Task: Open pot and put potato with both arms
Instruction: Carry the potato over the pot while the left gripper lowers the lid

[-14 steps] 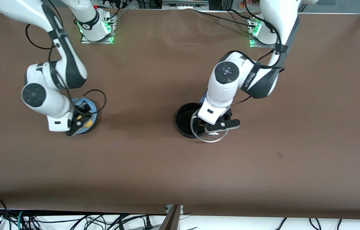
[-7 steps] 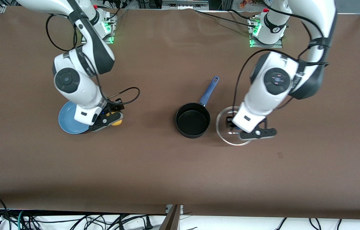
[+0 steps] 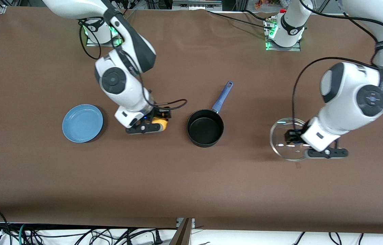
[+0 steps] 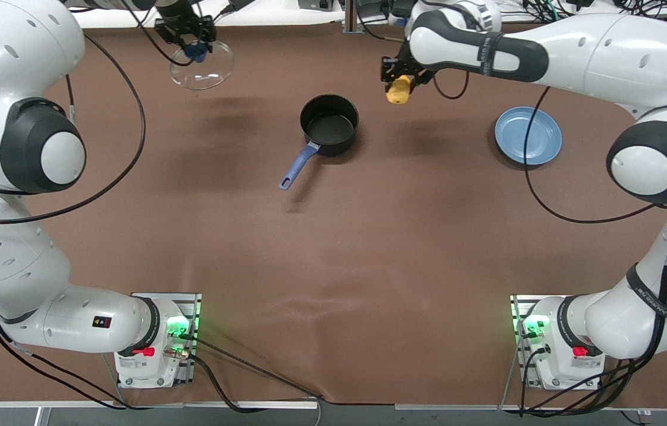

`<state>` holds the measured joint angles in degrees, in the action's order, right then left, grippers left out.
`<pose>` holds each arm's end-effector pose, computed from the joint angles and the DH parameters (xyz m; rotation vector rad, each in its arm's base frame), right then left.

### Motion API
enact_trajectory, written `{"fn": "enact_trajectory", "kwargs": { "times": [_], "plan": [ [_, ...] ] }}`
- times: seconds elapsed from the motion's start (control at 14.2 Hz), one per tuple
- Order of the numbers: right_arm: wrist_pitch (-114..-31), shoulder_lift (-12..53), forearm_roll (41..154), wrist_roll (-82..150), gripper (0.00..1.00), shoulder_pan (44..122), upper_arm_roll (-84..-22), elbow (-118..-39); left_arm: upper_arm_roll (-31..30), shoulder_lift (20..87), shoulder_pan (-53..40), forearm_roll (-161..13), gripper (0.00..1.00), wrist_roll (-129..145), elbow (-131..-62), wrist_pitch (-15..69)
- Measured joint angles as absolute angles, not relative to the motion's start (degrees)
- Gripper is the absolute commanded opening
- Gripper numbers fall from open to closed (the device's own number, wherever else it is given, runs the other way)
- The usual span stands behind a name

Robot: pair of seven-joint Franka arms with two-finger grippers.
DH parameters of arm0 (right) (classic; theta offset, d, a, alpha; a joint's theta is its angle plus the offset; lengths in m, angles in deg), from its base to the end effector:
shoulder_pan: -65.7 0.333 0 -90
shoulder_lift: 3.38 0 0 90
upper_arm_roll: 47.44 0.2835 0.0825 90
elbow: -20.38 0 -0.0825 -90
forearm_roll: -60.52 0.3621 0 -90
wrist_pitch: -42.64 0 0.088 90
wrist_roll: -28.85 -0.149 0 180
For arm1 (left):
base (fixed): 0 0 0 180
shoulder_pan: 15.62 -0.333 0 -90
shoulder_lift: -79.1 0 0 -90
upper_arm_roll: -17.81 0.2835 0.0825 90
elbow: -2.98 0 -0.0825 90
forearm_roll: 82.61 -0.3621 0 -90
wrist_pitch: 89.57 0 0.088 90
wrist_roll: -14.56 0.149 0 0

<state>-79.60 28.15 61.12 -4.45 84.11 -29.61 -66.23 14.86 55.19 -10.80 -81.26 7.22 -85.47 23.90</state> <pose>0.5592 0.3798 0.3063 -2.9488 0.0074 0.0245 0.6416 -0.0867 0.3504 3.0967 0.0097 0.0218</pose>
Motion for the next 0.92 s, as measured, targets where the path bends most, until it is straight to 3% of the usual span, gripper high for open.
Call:
{"fn": "enact_trajectory", "kwargs": {
  "times": [0.28,0.56,0.92],
  "plan": [
    [-87.05,33.13,61.16,-15.90,0.31,88.18,-29.58,-62.15,14.86,55.22,-19.11,-81.23,0.43,16.71,-86.19,23.90],
    [-96.54,37.16,61.17,-24.04,0.31,92.42,-29.56,-61.76,14.80,55.10,-21.09,-81.23,0.43,17.73,-87.67,24.50],
    [-100.91,40.59,61.17,-25.32,0.33,94.54,-29.57,-61.02,14.74,55.08,-22.28,-81.23,0.42,19.38,-95.10,33.36]
  ]
}}
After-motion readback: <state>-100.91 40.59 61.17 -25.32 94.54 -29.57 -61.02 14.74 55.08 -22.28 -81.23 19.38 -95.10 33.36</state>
